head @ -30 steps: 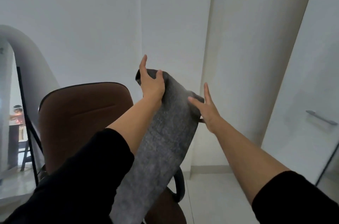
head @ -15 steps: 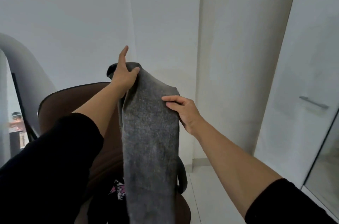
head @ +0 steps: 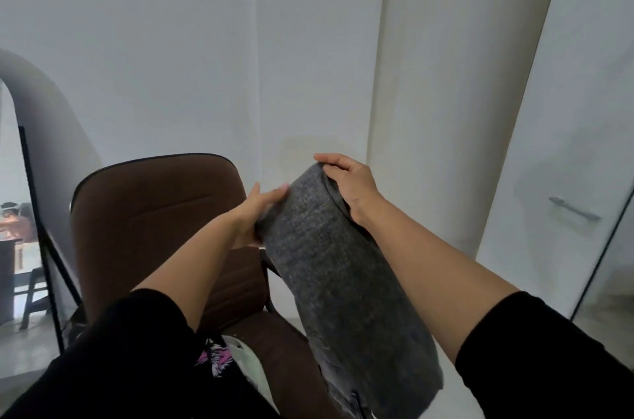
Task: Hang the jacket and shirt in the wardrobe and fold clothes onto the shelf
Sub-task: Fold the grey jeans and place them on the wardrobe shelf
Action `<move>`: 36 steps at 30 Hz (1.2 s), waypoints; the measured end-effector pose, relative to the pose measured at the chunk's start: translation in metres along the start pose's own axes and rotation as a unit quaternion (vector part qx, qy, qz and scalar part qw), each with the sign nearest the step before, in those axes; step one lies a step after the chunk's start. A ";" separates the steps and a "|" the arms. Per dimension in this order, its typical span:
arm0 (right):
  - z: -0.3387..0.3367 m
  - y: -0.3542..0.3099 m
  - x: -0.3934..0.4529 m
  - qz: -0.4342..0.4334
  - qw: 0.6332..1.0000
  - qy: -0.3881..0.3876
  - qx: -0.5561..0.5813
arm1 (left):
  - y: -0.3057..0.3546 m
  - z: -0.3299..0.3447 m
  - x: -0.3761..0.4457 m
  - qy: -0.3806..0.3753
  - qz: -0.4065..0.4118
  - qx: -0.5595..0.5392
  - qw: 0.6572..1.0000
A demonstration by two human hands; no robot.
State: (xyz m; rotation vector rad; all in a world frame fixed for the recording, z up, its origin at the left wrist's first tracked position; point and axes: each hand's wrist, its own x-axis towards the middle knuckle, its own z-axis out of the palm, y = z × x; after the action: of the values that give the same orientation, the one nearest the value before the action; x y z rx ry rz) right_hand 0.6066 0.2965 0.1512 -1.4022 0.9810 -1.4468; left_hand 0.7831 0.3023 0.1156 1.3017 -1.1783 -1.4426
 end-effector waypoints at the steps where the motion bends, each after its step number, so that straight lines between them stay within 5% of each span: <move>1: -0.004 0.000 0.001 -0.001 1.000 0.011 -0.026 | 0.000 0.002 -0.002 0.011 0.024 0.015 1.000; 9: -0.050 -0.016 0.005 0.017 0.993 0.055 -0.108 | 0.012 0.020 -0.002 0.181 0.235 0.091 0.951; 13: -0.058 -0.015 0.000 0.044 0.994 0.090 -0.034 | 0.020 0.028 -0.006 0.116 0.219 0.243 0.938; 17: -0.071 -0.008 -0.013 0.006 0.996 -0.035 -0.086 | 0.032 0.042 -0.015 0.173 0.294 0.157 0.927; 21: -0.081 0.011 -0.034 -0.010 0.979 -0.130 -0.157 | 0.032 0.056 -0.018 0.230 0.307 0.147 0.912; 24: -0.095 0.012 -0.042 -0.019 0.983 -0.113 -0.143 | 0.024 0.062 -0.027 0.154 0.303 0.215 0.916; 27: -0.104 0.012 -0.053 -0.016 0.988 -0.080 -0.131 | 0.023 0.061 -0.044 0.110 0.286 0.370 0.877; 36: -0.103 0.020 -0.081 0.002 0.973 -0.165 -0.160 | -0.016 0.060 -0.090 0.256 0.270 0.324 0.870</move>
State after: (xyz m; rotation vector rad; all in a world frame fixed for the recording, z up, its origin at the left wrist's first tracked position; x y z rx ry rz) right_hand 0.5035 0.3643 0.1010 -1.8043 1.0267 -1.0330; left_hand 0.7330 0.3992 0.1186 1.4889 -1.5366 -0.2481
